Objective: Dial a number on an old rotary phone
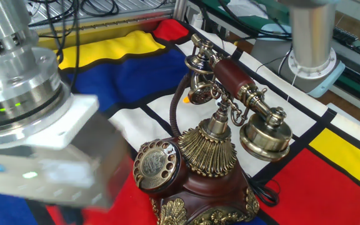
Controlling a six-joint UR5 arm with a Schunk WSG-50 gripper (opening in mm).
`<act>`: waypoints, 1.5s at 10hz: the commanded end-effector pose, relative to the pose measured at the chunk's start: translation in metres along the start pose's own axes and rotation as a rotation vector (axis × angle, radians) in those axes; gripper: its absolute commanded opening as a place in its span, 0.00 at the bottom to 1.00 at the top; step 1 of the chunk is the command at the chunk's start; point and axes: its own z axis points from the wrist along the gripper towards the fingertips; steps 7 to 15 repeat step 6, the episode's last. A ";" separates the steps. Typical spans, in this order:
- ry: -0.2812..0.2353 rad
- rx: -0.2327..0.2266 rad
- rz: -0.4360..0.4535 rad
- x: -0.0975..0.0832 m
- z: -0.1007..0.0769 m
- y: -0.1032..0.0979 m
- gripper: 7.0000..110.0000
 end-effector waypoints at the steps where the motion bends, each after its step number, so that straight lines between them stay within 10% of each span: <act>1: -0.204 0.155 0.130 -0.035 -0.018 -0.024 0.00; 15: -0.184 0.151 0.135 -0.035 -0.011 -0.033 0.00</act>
